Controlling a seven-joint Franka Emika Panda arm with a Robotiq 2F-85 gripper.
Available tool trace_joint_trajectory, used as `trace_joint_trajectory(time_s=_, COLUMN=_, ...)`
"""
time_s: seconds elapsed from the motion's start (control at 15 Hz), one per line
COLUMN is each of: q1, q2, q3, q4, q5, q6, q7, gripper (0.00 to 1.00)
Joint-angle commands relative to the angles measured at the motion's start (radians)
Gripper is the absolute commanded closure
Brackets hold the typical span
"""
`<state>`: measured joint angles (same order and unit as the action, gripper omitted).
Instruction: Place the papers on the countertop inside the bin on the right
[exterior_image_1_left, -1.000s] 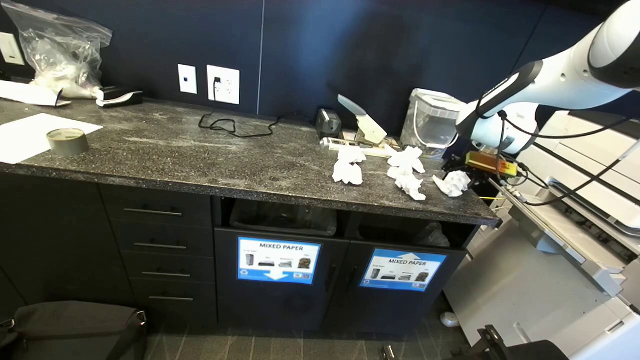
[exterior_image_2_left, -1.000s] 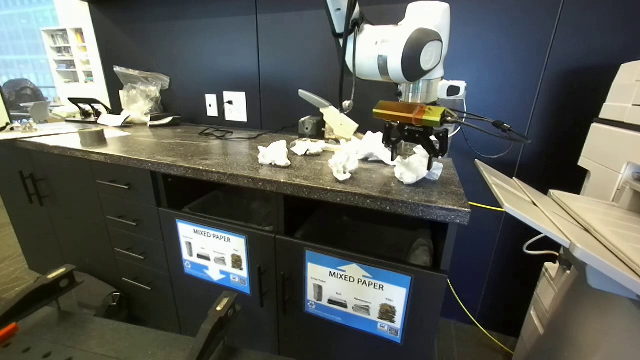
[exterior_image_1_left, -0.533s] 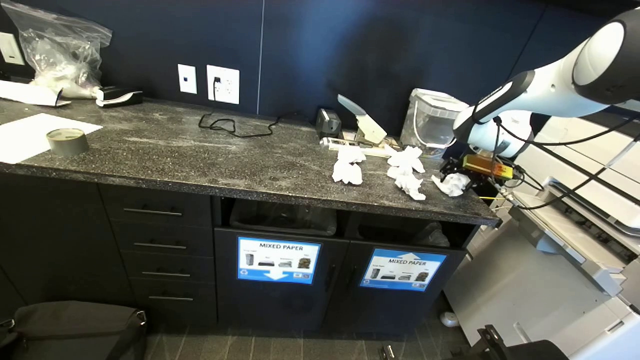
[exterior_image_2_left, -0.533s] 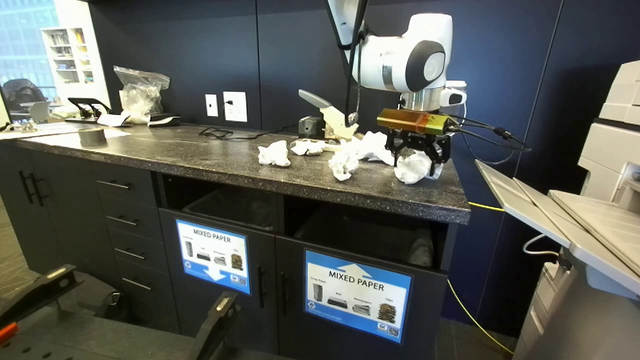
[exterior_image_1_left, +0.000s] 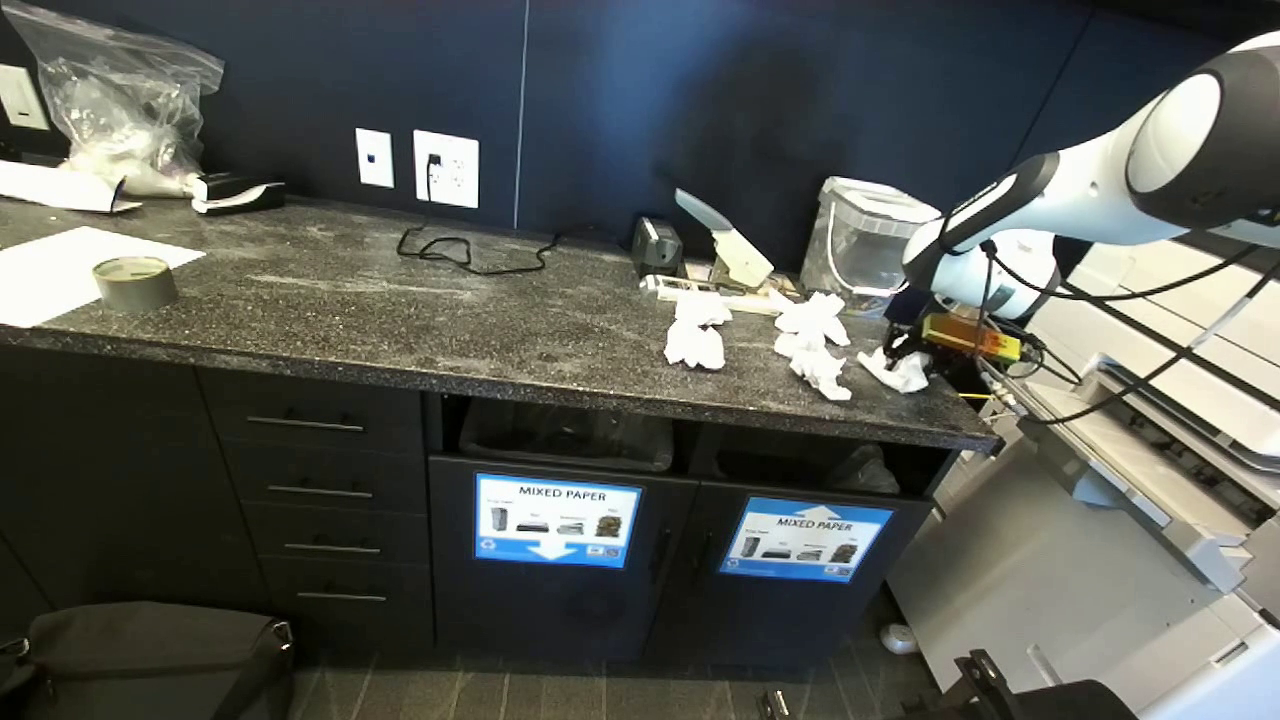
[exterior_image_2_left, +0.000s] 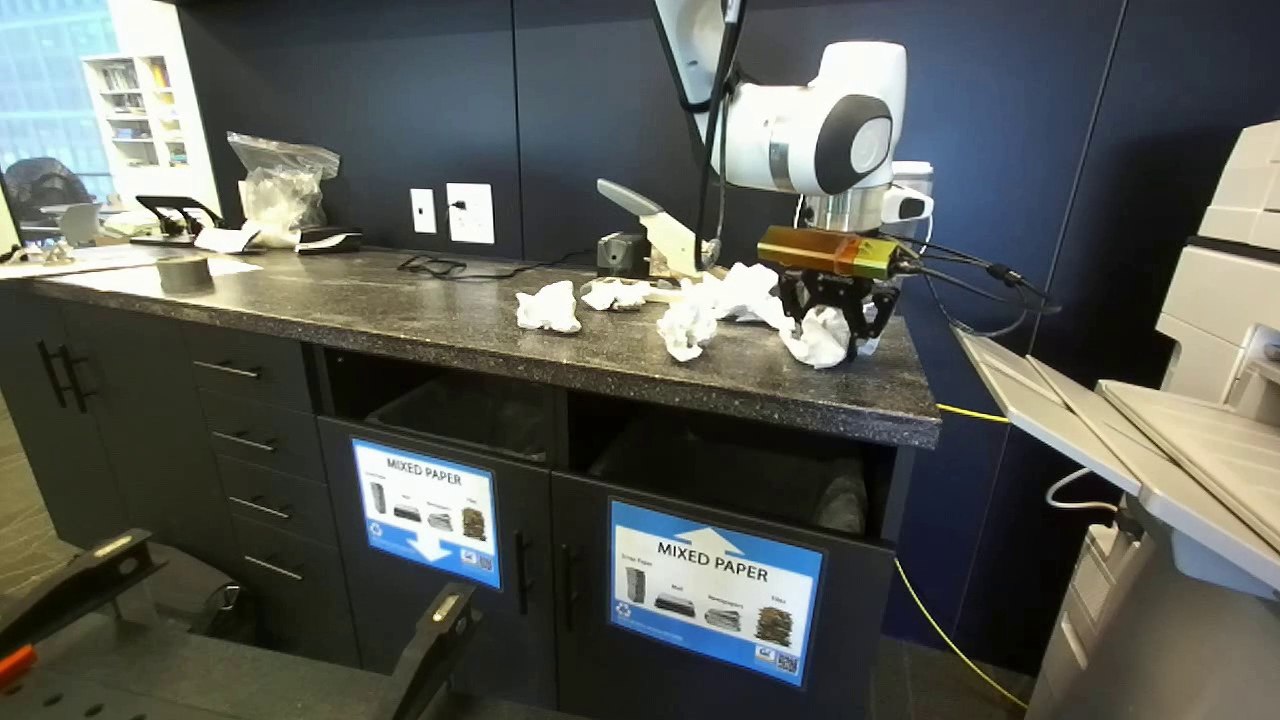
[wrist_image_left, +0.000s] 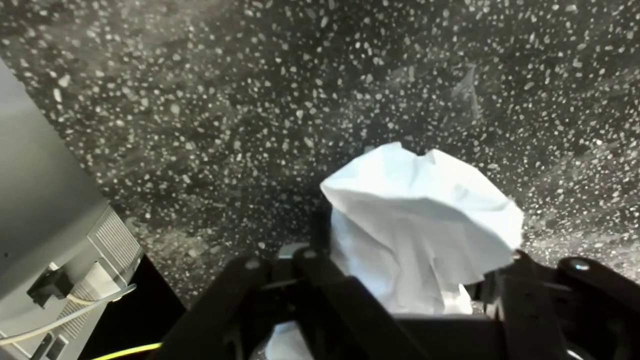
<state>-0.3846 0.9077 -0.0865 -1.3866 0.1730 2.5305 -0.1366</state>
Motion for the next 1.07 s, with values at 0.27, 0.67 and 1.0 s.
trace_joint_trajectory(time_s=0.27, q1=-0.007, q2=0.016, q3=0.009, q4=0.064, q5=-0.034, q6=-0.117, q7=-0.037, gripper=0.89)
trace_joint_trajectory(time_s=0.67, q1=0.018, q2=-0.037, q3=0.000, q4=0.017, q5=-0.087, q6=-0.248, q7=-0.096, gripper=0.87)
trace_joint_trajectory(time_s=1.0, q1=0.062, q2=-0.153, q3=-0.018, q4=-0.163, q5=-0.123, q6=-0.186, q7=-0.061, gripper=0.88)
